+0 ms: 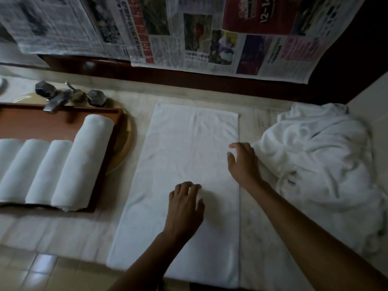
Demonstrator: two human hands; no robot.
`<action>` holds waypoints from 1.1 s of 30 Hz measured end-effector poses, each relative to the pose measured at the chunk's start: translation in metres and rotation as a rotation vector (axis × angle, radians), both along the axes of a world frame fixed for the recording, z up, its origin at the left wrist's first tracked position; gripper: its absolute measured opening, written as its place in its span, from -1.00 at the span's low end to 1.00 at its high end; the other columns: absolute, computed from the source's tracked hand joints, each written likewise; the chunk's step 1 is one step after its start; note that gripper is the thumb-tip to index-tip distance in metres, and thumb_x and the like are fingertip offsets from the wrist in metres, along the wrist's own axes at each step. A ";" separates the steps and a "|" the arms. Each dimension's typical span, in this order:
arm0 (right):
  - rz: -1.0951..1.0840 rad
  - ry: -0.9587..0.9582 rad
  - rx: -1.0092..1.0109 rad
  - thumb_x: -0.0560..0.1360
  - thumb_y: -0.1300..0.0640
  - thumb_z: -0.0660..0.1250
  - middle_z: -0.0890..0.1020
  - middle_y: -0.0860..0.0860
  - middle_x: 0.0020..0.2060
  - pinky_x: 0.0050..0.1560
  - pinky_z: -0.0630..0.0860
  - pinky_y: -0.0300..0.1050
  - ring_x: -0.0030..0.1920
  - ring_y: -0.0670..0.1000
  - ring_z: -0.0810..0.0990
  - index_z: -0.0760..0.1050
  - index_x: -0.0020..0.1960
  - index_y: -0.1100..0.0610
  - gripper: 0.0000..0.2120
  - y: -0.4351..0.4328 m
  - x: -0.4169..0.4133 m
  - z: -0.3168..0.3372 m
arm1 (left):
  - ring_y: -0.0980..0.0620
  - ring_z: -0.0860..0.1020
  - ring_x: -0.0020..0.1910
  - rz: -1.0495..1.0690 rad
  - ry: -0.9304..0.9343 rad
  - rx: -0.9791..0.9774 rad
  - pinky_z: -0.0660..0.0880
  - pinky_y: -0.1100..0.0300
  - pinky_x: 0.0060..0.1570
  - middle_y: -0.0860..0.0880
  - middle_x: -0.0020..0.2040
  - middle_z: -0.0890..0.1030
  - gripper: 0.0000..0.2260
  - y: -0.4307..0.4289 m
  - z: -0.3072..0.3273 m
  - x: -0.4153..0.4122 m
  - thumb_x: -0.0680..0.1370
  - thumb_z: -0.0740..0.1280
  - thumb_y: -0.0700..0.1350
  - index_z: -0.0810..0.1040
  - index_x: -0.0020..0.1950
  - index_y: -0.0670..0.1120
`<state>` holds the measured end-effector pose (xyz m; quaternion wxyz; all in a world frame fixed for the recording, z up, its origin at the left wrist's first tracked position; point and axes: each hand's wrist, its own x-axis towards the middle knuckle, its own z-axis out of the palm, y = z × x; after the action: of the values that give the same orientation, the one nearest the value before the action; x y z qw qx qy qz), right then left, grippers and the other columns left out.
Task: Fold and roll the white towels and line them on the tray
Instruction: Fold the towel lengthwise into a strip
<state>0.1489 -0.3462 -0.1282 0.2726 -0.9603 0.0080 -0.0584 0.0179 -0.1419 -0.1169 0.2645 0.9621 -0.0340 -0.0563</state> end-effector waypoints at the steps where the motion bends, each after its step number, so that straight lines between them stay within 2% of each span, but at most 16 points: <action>1: -0.005 0.050 0.004 0.59 0.16 0.34 0.54 0.17 0.23 0.28 0.46 0.06 0.24 0.21 0.51 0.53 0.28 0.17 -0.73 -0.005 0.020 0.003 | 0.01 0.36 0.39 0.000 0.005 -0.021 0.28 0.12 0.40 0.02 0.41 0.45 -0.62 -0.013 0.001 0.005 0.65 0.27 0.05 0.45 0.45 0.01; 6: -0.040 0.152 0.022 0.66 0.15 0.24 0.45 0.20 0.36 0.28 0.46 0.00 0.30 0.19 0.50 0.42 0.44 0.20 -0.64 -0.021 0.101 0.013 | 0.01 0.34 0.42 -0.020 0.017 -0.074 0.32 0.10 0.43 0.01 0.46 0.41 -0.58 -0.066 0.001 0.029 0.66 0.26 0.04 0.36 0.52 0.00; 9: -0.075 0.223 -0.021 0.67 0.13 0.24 0.45 0.22 0.34 0.22 0.43 -0.04 0.28 0.23 0.50 0.40 0.42 0.22 -0.65 -0.025 0.136 0.013 | -0.01 0.35 0.40 -0.046 0.029 -0.057 0.36 0.08 0.38 0.01 0.46 0.40 -0.55 -0.085 -0.005 0.042 0.65 0.27 0.03 0.32 0.53 0.01; 13: -0.035 0.260 -0.096 0.67 0.07 0.27 0.43 0.23 0.35 0.22 0.45 -0.01 0.28 0.24 0.51 0.35 0.48 0.19 -0.57 -0.026 0.161 0.012 | -0.09 0.40 0.32 -0.052 0.010 0.046 0.43 -0.03 0.27 -0.02 0.42 0.42 -0.61 -0.095 -0.015 0.048 0.62 0.28 0.04 0.38 0.44 0.05; 17: -0.002 0.282 -0.092 0.63 0.05 0.33 0.47 0.19 0.24 0.16 0.47 -0.01 0.19 0.24 0.55 0.45 0.26 0.15 -0.73 -0.029 0.173 0.007 | -0.10 0.46 0.21 -0.015 -0.032 0.108 0.48 -0.03 0.14 -0.03 0.32 0.47 -0.70 -0.105 -0.020 0.052 0.59 0.25 0.08 0.47 0.29 0.04; 22: 0.041 0.386 -0.062 0.61 0.07 0.34 0.62 0.11 0.04 0.09 0.46 -0.06 0.08 0.13 0.57 0.55 0.09 0.18 -0.83 -0.043 0.184 0.020 | -0.08 0.48 0.05 0.041 -0.048 0.149 0.50 -0.01 -0.01 -0.03 0.13 0.51 -0.69 -0.118 -0.017 0.054 0.55 0.27 0.16 0.47 0.18 0.00; 24: 0.047 0.404 -0.042 0.59 0.08 0.36 0.63 0.07 -0.01 0.08 0.50 -0.06 0.03 0.09 0.57 0.57 0.02 0.12 -0.90 -0.053 0.186 0.026 | -0.08 0.47 -0.02 0.045 -0.053 0.176 0.48 0.00 -0.07 -0.03 0.06 0.50 -0.66 -0.122 -0.015 0.051 0.53 0.27 0.21 0.47 0.13 -0.01; 25: 0.033 0.385 -0.002 0.57 0.09 0.37 0.65 0.06 -0.02 0.07 0.55 -0.04 0.01 0.10 0.61 0.55 -0.05 0.05 -0.96 -0.059 0.188 0.029 | -0.07 0.46 -0.05 0.042 -0.053 0.190 0.48 -0.01 -0.10 -0.03 0.03 0.50 -0.64 -0.124 -0.014 0.049 0.52 0.26 0.24 0.48 0.11 -0.01; 28: -0.045 0.326 0.182 0.54 0.16 0.34 0.65 0.03 -0.11 0.01 0.67 0.08 -0.11 0.11 0.67 0.52 -0.15 -0.03 -0.87 -0.068 0.192 0.036 | -0.08 0.45 -0.09 0.035 -0.011 0.220 0.47 -0.02 -0.13 -0.03 -0.01 0.49 -0.58 -0.128 -0.012 0.046 0.48 0.23 0.31 0.49 0.08 -0.01; 30: -0.028 0.314 0.212 0.54 0.17 0.32 0.65 0.00 -0.12 0.01 0.67 0.08 -0.14 0.10 0.68 0.56 -0.16 -0.05 -0.84 -0.071 0.193 0.040 | -0.07 0.45 -0.09 0.042 0.021 0.209 0.48 -0.01 -0.13 -0.02 -0.01 0.50 -0.62 -0.129 -0.011 0.048 0.48 0.24 0.27 0.50 0.08 0.00; 33: 0.002 0.318 0.276 0.58 0.15 0.33 0.68 -0.02 -0.08 0.01 0.66 0.03 -0.14 0.06 0.68 0.62 -0.16 -0.06 -0.80 -0.068 0.193 0.045 | -0.04 0.43 -0.12 0.042 0.046 0.122 0.44 0.04 -0.16 -0.01 -0.06 0.49 -0.84 -0.125 -0.007 0.051 0.48 0.33 0.01 0.49 -0.03 -0.03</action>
<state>0.3416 -0.4143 -0.0836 0.3969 -0.9110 0.0579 0.0958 0.0689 -0.2665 -0.1235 0.2071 0.9755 -0.0041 -0.0746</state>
